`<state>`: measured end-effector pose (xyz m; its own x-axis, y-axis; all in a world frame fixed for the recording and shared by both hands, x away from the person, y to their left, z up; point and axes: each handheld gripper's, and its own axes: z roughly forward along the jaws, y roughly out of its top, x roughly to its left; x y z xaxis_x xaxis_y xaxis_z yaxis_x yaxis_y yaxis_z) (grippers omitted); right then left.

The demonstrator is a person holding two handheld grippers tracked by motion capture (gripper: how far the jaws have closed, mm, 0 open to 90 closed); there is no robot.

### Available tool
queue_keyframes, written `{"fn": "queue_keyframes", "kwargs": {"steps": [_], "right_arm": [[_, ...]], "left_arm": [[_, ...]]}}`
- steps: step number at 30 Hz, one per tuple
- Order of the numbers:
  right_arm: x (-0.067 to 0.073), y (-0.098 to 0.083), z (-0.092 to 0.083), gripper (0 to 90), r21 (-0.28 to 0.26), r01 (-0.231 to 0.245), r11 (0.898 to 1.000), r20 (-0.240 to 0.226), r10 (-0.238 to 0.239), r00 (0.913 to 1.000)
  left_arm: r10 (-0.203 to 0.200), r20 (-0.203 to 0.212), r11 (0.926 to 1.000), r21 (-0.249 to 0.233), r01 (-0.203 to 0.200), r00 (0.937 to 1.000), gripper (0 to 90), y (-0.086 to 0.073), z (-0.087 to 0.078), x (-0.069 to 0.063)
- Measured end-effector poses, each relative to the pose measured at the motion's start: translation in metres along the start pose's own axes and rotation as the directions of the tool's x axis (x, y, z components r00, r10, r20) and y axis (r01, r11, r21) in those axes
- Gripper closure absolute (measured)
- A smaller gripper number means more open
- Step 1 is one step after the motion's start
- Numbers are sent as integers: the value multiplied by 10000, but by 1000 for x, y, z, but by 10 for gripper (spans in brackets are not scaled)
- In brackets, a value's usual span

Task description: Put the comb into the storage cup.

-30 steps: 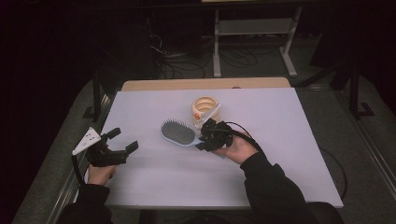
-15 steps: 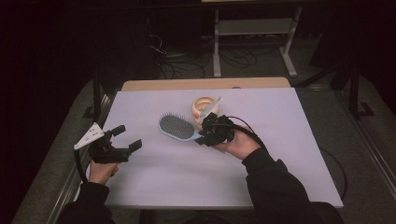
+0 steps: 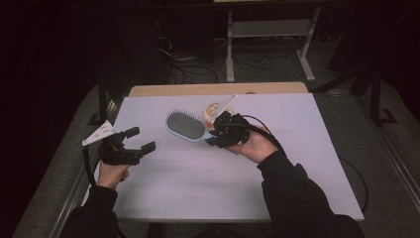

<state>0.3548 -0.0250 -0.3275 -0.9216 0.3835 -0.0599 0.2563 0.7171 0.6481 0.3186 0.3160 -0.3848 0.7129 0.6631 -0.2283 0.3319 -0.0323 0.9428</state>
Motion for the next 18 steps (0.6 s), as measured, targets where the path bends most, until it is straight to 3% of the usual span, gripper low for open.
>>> {"fn": "queue_keyframes", "kwargs": {"steps": [5, 16, 18], "right_arm": [[-2, 5, -3, 683, -99, 60, 9999, 73, -59, 10000], [-3, 12, -17, 683, -407, 151, 9991, 270, -140, 9995], [-4, 14, -19, 683, -467, 153, 9988, 310, -139, 9994]], "left_arm": [[-140, 20, 9999, -70, 140, 9999, 0, 8, 10, -5], [-809, 587, 9953, -487, 838, 9950, 0, 22, 26, -12], [-758, 599, 9955, -531, 790, 9953, 0, 25, 28, -14]]}}
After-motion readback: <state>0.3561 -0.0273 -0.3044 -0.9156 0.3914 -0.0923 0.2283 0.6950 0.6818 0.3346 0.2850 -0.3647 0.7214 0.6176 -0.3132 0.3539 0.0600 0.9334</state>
